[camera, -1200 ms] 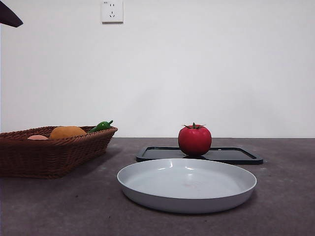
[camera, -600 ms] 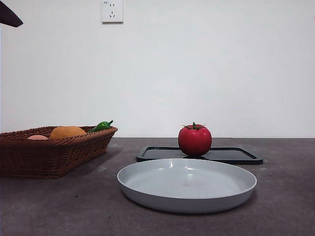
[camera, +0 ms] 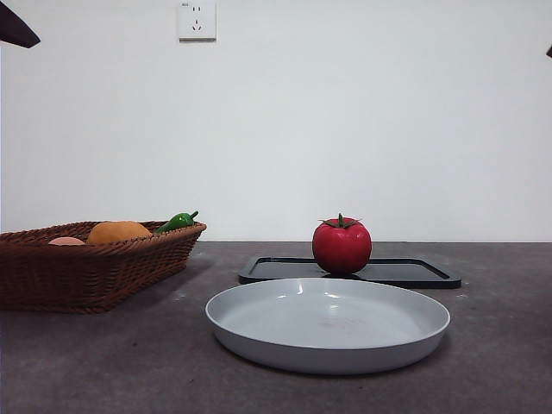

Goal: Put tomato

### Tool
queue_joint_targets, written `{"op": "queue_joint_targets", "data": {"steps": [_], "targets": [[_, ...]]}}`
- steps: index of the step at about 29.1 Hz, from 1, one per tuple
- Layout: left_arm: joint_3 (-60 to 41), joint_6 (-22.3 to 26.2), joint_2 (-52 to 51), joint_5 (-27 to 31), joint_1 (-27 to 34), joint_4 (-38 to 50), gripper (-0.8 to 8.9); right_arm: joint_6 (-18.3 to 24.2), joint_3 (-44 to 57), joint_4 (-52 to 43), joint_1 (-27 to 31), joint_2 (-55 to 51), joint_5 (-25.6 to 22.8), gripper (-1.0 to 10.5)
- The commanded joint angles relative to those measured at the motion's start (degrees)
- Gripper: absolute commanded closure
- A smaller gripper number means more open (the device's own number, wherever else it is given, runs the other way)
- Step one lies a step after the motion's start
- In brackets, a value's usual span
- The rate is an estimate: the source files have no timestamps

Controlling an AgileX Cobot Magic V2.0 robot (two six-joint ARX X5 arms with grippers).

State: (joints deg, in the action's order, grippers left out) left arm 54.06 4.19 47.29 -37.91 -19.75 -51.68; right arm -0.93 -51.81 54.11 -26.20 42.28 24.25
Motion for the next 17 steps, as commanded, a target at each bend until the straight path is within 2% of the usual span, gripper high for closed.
{"op": "queue_joint_targets", "data": {"steps": [1, 4, 5, 17], "targets": [[1.0, 1.0, 0.4, -0.5, -0.2, 0.2, 4.94, -0.5, -0.5, -0.5, -0.3, 0.2, 0.2, 7.5], [1.0, 1.0, 0.4, -0.5, -0.2, 0.2, 7.46, -0.5, -0.5, -0.6, -0.3, 0.2, 0.2, 9.4], [1.0, 0.9, 0.4, -0.5, -0.2, 0.2, 8.16, -0.5, -0.5, -0.7, -0.3, 0.2, 0.2, 9.4], [1.0, 1.0, 0.4, -0.5, -0.2, 0.2, 7.98, -0.5, -0.5, -2.0, -0.3, 0.2, 0.1, 9.4]]}}
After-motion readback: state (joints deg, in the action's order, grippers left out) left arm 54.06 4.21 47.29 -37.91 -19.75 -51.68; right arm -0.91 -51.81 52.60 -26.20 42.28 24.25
